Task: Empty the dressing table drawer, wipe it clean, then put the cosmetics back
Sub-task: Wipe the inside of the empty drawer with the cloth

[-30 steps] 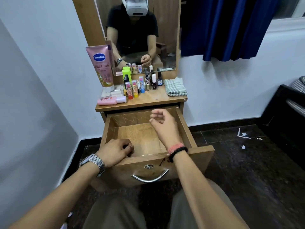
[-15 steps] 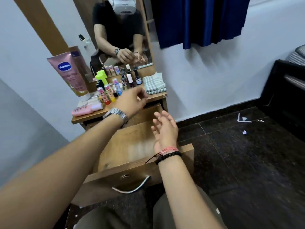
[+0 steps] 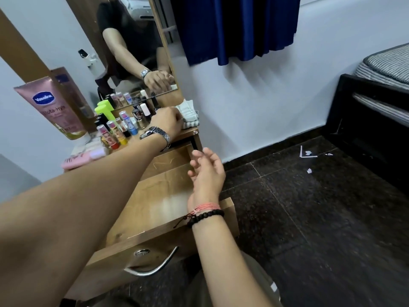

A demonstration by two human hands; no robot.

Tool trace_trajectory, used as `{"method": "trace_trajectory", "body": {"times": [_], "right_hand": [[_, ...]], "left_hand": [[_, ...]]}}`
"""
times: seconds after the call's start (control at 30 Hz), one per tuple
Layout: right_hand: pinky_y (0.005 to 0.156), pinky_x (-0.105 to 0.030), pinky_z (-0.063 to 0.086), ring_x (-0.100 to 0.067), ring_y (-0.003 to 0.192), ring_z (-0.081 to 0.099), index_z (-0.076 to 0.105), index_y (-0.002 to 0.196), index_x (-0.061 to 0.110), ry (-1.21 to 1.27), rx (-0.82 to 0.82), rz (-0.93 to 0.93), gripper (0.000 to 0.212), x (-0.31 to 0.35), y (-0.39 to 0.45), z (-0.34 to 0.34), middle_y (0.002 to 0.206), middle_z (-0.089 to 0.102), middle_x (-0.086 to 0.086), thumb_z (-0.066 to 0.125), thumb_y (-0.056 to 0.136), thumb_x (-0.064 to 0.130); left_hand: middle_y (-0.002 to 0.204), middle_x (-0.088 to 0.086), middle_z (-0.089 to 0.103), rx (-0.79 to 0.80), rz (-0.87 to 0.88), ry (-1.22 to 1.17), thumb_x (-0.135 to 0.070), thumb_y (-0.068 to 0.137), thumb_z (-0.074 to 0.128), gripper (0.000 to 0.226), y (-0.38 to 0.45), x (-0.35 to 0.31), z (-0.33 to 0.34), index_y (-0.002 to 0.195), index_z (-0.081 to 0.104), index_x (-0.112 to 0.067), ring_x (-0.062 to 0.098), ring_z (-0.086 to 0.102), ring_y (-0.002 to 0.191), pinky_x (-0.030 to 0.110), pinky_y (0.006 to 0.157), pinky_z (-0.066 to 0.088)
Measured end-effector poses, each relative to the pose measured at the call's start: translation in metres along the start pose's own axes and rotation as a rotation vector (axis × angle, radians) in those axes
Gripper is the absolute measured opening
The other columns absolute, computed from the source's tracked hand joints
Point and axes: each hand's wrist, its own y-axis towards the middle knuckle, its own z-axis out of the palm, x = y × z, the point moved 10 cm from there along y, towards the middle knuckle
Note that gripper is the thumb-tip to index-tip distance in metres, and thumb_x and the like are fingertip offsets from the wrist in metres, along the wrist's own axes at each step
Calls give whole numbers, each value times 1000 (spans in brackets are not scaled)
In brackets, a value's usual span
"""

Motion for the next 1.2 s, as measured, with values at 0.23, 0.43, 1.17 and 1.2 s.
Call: {"method": "trace_trajectory", "body": {"times": [0.23, 0.43, 1.17, 1.2], "right_hand": [[78, -17, 46, -5, 95, 56, 59, 102, 24, -437, 104, -702, 35, 62, -59, 36, 103, 62, 7, 48, 85, -5], [103, -38, 45, -12, 115, 57, 60, 122, 18, -727, 384, -406, 28, -20, -91, 63, 123, 64, 3, 55, 95, 20], [99, -34, 43, -19, 110, 56, 43, 132, 11, -1132, 458, -217, 38, -34, -77, 65, 120, 56, -3, 46, 95, 8], [98, -36, 45, -20, 104, 58, 42, 131, 12, -1353, 502, -344, 37, -35, -66, 76, 116, 57, -4, 46, 94, 15]], "left_hand": [[82, -5, 67, -166, 94, -342, -23, 87, 61, 5, -66, -6, -64, 84, 64, -20, 13, 63, 78, 25, 68, 46], [74, -16, 58, -280, -26, -535, -22, 92, 55, 10, -155, 51, -119, 83, 57, -20, -9, 53, 69, 8, 64, 38], [135, -5, 47, 577, -31, 22, -54, 96, 30, 47, -309, 148, -35, 136, 35, -30, 20, 44, 124, 37, 103, 29], [135, -5, 48, 580, -30, 22, -56, 95, 27, 48, -309, 149, -33, 135, 36, -29, 20, 44, 124, 37, 102, 28]]}}
